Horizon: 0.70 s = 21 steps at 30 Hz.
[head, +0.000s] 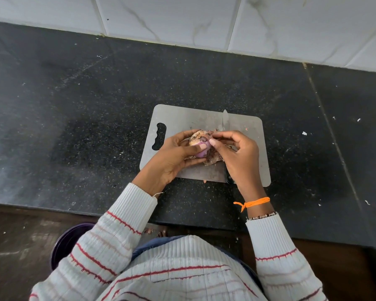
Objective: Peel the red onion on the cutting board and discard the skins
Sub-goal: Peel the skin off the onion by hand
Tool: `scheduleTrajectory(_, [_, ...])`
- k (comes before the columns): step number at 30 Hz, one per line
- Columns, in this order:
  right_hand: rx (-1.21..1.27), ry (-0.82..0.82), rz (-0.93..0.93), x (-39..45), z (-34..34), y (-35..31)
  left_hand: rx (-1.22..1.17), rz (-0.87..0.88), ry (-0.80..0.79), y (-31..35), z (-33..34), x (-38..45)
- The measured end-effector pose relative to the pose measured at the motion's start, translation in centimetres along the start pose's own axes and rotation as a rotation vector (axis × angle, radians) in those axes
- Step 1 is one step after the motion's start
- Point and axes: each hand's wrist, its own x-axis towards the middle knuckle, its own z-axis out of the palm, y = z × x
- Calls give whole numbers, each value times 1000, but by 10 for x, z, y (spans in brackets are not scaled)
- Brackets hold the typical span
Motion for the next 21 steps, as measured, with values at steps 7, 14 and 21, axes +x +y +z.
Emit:
scheduleTrajectory(7, [-251,-22,-230,2,-3,5,70,-11,50,-2,1,-2])
scheduleTrajectory(14, [-282,-79,-261,3,-5,7,128,13,98,-3,2,-2])
scheduleTrajectory(21, [-350,-141,-201,3,-3,12,186,18,65,-6,-1,-1])
